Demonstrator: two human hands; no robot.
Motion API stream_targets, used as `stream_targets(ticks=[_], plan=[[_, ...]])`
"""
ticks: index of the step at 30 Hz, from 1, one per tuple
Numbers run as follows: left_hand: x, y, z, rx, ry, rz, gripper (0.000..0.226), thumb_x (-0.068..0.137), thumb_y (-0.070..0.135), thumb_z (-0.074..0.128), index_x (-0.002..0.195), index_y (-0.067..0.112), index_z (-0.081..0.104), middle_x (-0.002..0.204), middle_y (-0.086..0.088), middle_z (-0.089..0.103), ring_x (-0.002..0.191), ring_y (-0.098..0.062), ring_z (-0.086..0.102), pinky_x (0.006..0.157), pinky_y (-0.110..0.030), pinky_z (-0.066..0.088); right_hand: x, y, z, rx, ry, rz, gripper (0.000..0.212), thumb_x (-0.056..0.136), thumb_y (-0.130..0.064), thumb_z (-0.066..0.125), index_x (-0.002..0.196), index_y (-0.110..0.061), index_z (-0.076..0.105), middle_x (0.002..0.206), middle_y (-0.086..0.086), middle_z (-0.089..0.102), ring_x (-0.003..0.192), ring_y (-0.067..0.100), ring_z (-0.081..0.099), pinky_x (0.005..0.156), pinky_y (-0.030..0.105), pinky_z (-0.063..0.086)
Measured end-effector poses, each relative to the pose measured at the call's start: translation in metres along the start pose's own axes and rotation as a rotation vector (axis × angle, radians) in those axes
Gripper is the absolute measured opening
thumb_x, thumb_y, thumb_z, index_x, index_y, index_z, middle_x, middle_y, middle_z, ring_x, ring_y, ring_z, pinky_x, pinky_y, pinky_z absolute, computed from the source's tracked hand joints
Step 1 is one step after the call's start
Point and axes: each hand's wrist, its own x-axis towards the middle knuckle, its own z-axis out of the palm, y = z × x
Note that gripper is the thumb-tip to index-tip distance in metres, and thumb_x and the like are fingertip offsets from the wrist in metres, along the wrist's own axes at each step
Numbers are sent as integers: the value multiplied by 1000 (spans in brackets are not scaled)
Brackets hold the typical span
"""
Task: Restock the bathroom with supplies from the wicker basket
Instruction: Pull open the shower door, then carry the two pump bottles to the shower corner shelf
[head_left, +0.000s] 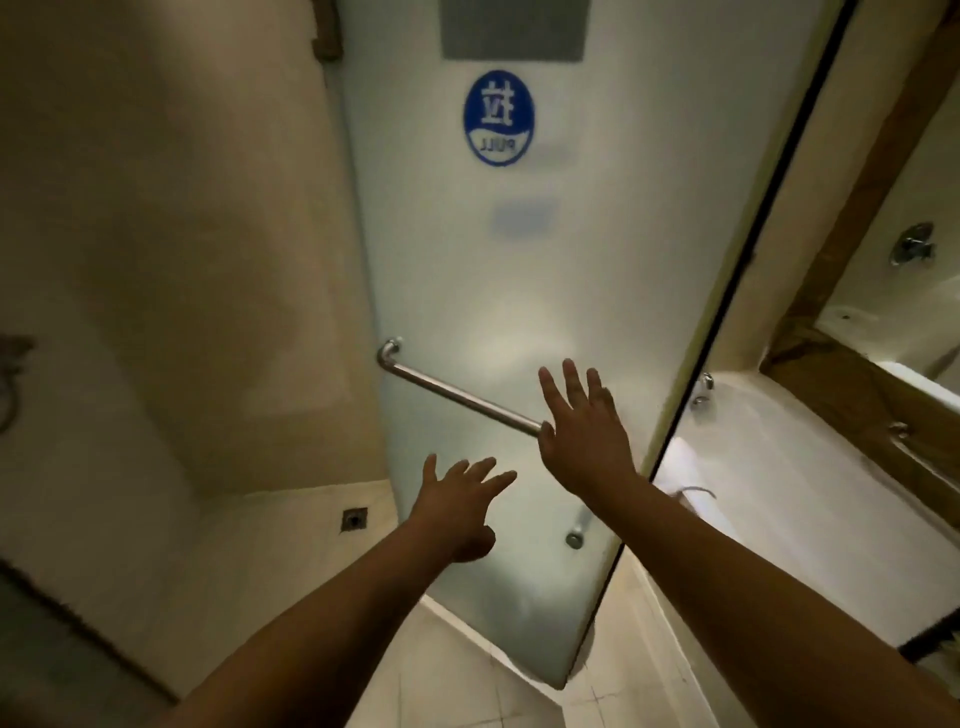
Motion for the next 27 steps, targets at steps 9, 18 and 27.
stream_targets(ticks=[9, 18, 27], plan=[[-218, -162, 20, -117, 70, -512, 77, 84, 54, 59, 152, 38, 29, 157, 2, 37, 145, -21, 32, 119, -62, -4, 14, -245, 23, 60, -167, -579, 57, 100, -43, 39, 154, -30, 32, 164, 5, 26, 149, 32, 24, 120, 46, 22], [-484, -243, 63, -133, 93, -967, 77, 81, 61, 56, 151, 38, 33, 155, 5, 41, 146, -20, 30, 119, -57, 1, -98, -536, 8, 150, -226, -1142, 58, 100, -47, 36, 156, -33, 29, 165, 3, 22, 151, 30, 20, 121, 47, 19], [-652, -256, 92, -30, 42, -1240, 91, 80, 66, 55, 156, 28, 21, 157, 1, 37, 145, -25, 30, 119, -56, 3, -238, -699, 12, 202, -322, -1469, 61, 98, -48, 34, 157, -36, 24, 166, 0, 19, 152, 27, 16, 122, 45, 13]])
